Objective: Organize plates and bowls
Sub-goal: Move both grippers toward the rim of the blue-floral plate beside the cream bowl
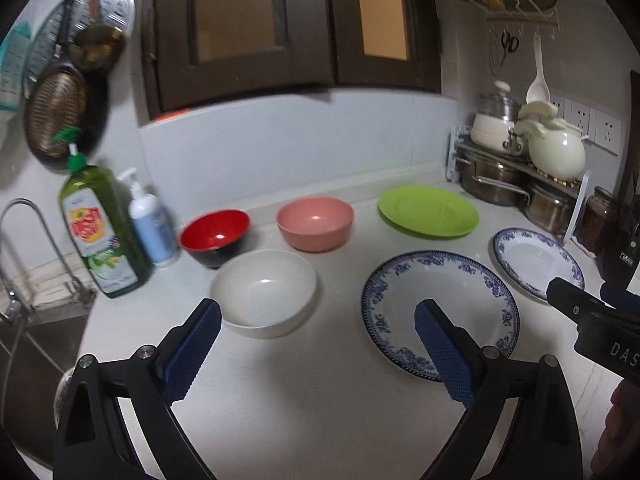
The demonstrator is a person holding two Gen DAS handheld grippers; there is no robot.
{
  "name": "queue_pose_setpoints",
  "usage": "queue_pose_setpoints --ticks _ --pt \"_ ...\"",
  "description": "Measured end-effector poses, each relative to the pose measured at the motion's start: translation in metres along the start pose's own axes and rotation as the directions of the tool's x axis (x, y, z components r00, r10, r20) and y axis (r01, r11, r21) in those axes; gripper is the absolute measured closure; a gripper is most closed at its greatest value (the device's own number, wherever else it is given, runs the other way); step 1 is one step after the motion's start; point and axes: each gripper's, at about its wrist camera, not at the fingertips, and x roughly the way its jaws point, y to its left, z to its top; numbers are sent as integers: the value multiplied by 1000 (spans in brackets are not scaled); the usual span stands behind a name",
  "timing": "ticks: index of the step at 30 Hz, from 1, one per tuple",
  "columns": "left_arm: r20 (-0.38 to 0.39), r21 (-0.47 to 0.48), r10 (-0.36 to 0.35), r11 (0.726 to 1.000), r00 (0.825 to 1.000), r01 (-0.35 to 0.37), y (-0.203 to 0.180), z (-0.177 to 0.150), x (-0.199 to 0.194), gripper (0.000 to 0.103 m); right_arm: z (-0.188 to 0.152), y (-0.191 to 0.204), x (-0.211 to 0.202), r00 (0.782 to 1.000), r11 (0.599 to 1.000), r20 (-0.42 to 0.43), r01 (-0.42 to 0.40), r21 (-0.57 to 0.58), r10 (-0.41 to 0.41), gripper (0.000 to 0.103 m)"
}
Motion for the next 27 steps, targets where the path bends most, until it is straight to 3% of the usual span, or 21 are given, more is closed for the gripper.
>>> queue_pose_setpoints --ticks 16,27 --pt "-97 49 54 998 994 -49 -47 -5 91 14 8 -35 101 989 999 -142 -40 -37 35 18" --pt "-216 49 57 998 975 -47 -56 -20 136 27 2 -41 147 972 997 -230 -62 -38 52 34"
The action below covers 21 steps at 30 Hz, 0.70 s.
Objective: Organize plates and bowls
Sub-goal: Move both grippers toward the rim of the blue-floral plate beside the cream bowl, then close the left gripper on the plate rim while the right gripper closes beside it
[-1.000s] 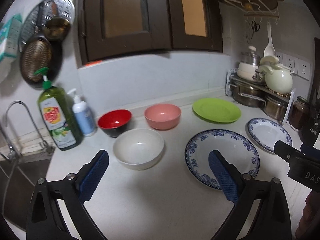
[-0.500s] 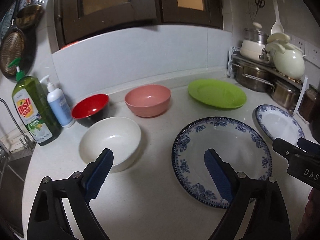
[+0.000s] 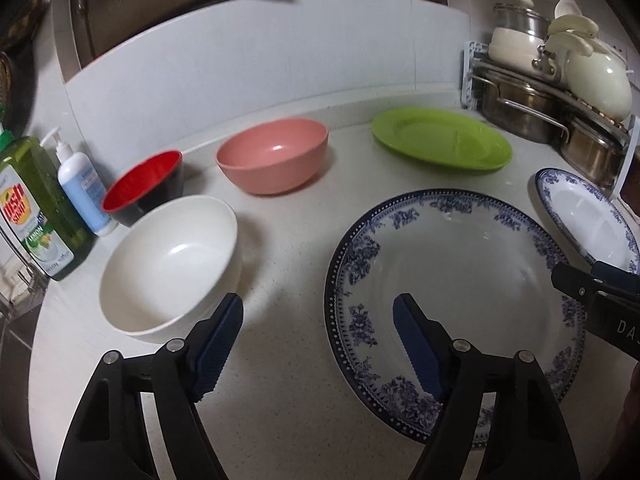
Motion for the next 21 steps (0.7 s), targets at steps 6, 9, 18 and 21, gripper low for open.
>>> queue_pose_setpoints --ticks 6,9,18,21 --pt "-49 -28 -28 999 998 26 -2 1 16 31 3 -1 15 1000 1000 -26 -10 -8 10 42" --pt "-67 -46 -51 998 996 48 -2 3 22 35 4 -2 19 999 1000 -39 -18 -4 17 46" --pt "-126 -61 -91 995 988 84 -3 5 36 53 8 0 25 999 1000 -52 -11 -27 10 57" --pt "-134 -62 -113 992 985 105 -3 4 38 57 8 0 26 998 999 -56 -4 -35 2 60"
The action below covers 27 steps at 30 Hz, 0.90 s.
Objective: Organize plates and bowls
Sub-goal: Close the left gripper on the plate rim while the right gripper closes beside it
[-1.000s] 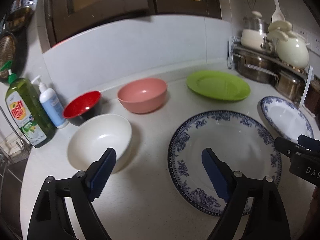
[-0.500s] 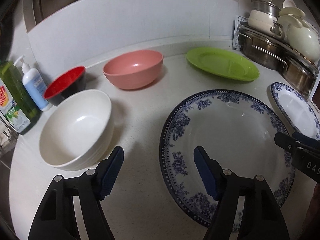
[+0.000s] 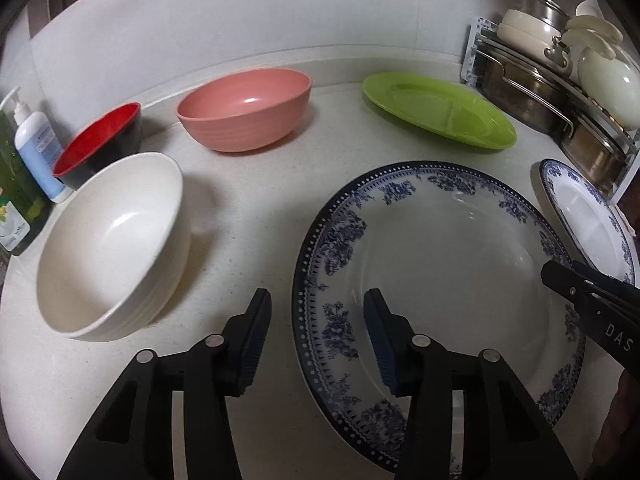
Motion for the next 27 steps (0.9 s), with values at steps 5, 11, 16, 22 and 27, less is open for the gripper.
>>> queue_pose_setpoints --ticks 5,11,16,22,27 --pt "-1 -1 -31 1000 1000 31 0 2 1 66 2 0 1 1000 1000 -5 11 -7 -11 66" --pt "-6 -7 -28 1000 1000 28 -1 6 2 67 4 0 2 1000 1000 -19 25 -14 -25 69" --pt "-11 -13 -29 1000 1000 28 0 6 0 68 4 1 0 999 999 -28 31 -21 -31 69" --pt "12 -24 -32 999 999 32 4 5 -14 68 6 7 -13 999 999 -15 36 -35 -36 69" --pt "49 -24 -19 1000 999 20 11 3 -31 68 6 17 -26 1000 998 -7 27 -49 -27 69"
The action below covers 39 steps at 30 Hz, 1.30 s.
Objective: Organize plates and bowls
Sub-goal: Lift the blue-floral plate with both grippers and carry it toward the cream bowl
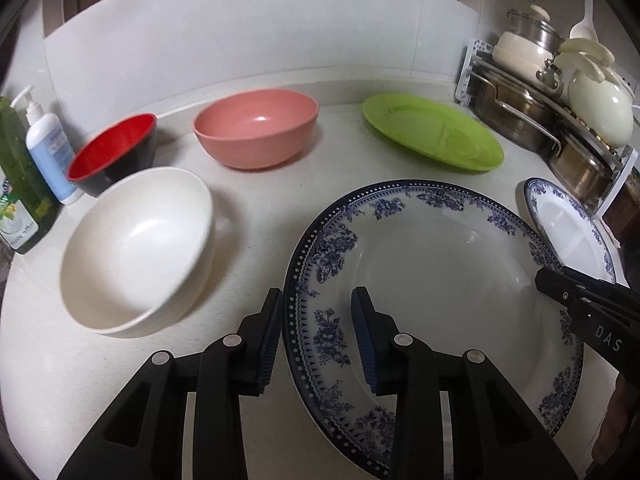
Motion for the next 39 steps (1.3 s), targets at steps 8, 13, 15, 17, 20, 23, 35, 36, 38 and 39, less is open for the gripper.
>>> queue_pose_setpoints --ticks 8,13,15,17,20,23,35,36,38,39 --pt "49 -23 37 999 998 -36 22 -7 -38 68 -4 27 -28 999 999 11 -33 -35 34 69" --pt "83 -61 80 995 993 -75 44 -15 -67 68 -8 54 -47 997 994 35 -67 -83 70 69" --pt "91 -79 99 993 991 -91 53 -18 -77 68 -10 68 -55 995 990 44 -86 -108 91 69" --pt "101 -104 120 989 988 -109 66 -23 -89 68 -12 80 -61 993 986 52 -101 -131 109 69" --pt "117 -136 154 981 981 -138 83 -30 -105 68 -16 102 -71 988 977 63 -129 -168 141 69" --pt "129 -168 188 972 974 -165 102 -38 -120 68 -20 121 -79 983 967 67 -155 -200 172 69" --pt "115 -294 311 918 943 -267 170 -73 -161 68 -36 197 -93 959 911 38 -255 -324 281 69" --pt "111 -302 319 913 941 -274 175 -75 -163 68 -38 202 -92 957 906 29 -264 -330 290 69" --pt "101 -319 339 902 935 -292 185 -82 -167 68 -42 216 -91 953 895 13 -281 -346 304 69" --pt "96 -324 346 897 933 -299 189 -85 -168 68 -44 222 -90 951 891 6 -289 -352 310 69"
